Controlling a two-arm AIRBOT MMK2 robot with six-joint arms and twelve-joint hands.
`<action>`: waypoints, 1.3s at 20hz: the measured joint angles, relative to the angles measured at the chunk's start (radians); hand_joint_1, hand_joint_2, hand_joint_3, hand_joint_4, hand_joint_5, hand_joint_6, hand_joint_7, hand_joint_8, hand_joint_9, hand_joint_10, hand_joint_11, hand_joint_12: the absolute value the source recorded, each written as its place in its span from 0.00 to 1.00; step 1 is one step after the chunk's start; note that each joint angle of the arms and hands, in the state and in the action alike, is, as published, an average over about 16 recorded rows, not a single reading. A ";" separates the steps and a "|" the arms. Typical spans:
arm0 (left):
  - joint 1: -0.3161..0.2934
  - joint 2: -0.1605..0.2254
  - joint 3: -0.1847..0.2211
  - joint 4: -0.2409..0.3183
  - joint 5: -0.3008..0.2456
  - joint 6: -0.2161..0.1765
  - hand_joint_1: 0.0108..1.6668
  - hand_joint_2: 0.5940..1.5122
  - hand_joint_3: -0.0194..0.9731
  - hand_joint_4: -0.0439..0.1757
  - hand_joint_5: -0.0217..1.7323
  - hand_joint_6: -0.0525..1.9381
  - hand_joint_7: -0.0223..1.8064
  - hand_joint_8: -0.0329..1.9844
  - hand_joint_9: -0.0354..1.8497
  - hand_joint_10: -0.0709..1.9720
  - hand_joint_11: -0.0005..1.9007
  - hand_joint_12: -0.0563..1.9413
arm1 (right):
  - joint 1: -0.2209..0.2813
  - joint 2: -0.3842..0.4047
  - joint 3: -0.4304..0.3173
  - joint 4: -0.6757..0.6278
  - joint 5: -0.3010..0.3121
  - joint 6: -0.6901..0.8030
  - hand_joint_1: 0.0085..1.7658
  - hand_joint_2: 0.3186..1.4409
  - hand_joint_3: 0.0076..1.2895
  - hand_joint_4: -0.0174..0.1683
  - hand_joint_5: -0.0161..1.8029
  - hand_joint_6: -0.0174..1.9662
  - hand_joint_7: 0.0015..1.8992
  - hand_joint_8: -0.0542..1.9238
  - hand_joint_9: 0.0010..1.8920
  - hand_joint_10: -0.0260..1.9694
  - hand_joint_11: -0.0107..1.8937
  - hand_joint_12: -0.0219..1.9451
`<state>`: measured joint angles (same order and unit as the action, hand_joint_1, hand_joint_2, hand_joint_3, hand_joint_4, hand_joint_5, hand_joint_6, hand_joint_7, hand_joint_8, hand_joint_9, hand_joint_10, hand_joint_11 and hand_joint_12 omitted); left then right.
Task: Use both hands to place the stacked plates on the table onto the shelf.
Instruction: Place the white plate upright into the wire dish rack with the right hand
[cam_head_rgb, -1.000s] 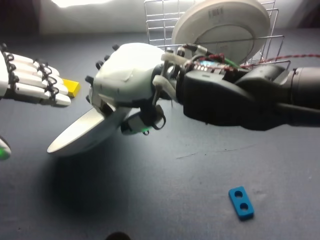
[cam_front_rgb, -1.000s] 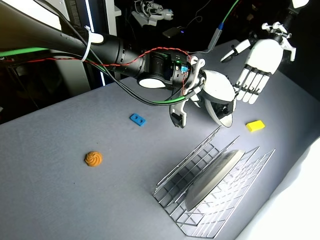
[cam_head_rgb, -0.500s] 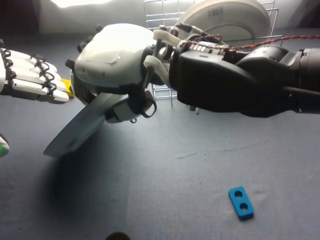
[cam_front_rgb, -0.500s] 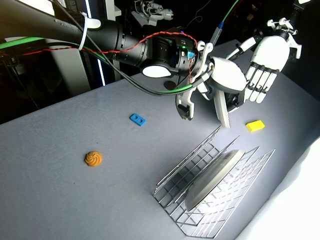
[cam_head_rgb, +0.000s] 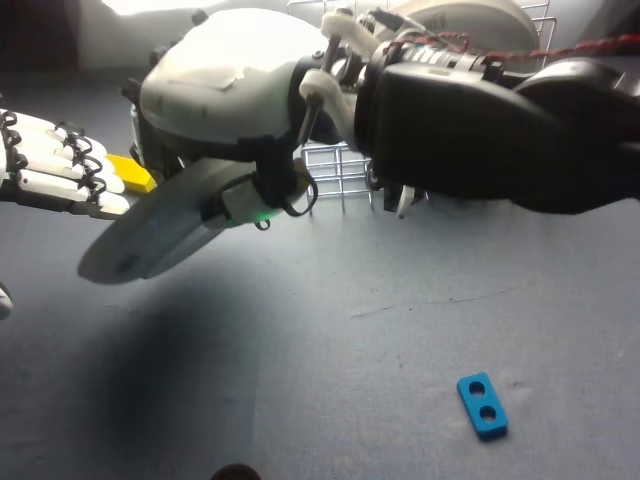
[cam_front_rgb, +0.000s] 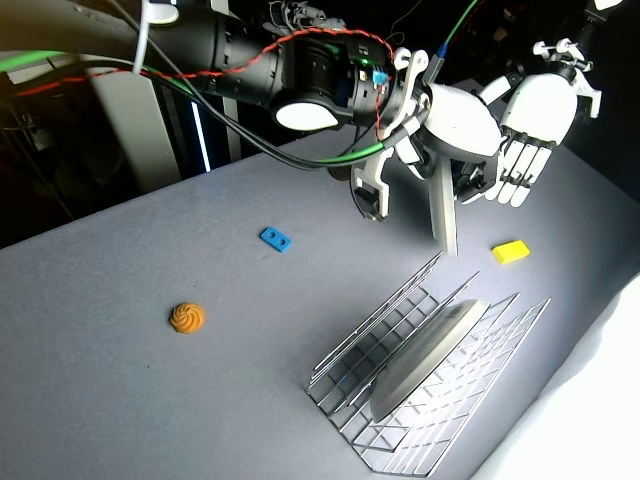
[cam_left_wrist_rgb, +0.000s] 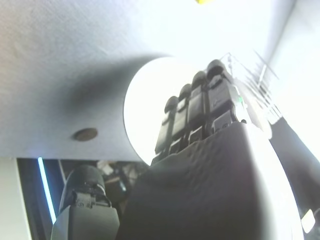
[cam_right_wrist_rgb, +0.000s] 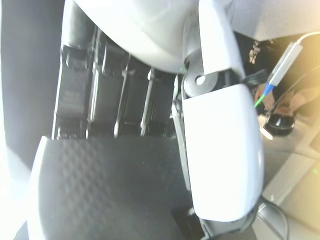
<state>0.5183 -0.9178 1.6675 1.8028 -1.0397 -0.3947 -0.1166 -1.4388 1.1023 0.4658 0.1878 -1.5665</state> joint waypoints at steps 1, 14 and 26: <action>0.001 0.000 0.001 0.000 0.000 0.000 0.00 0.52 0.03 0.21 0.02 0.04 0.02 0.02 0.03 0.04 0.01 0.04 | 0.007 0.008 -0.007 0.014 -0.003 -0.001 0.68 0.61 0.01 0.22 0.60 0.37 0.61 0.38 0.71 0.02 0.44 0.58; 0.007 -0.001 0.006 -0.001 0.003 0.000 0.00 0.51 0.03 0.21 0.02 0.04 0.02 0.02 0.03 0.04 0.01 0.04 | 0.115 0.099 -0.043 0.303 -0.050 -0.009 0.68 0.61 0.01 0.20 0.61 0.35 0.60 0.38 0.71 0.02 0.46 0.59; 0.008 -0.001 0.006 0.002 0.003 0.000 0.00 0.52 0.03 0.21 0.02 0.04 0.02 0.02 0.03 0.04 0.01 0.04 | 0.174 0.147 -0.057 0.495 -0.045 -0.009 0.69 0.61 0.01 0.20 0.61 0.36 0.61 0.38 0.71 0.02 0.45 0.60</action>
<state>0.5264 -0.9188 1.6733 1.8048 -1.0368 -0.3946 0.0574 -1.2916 1.0457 0.9605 0.1426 -1.5757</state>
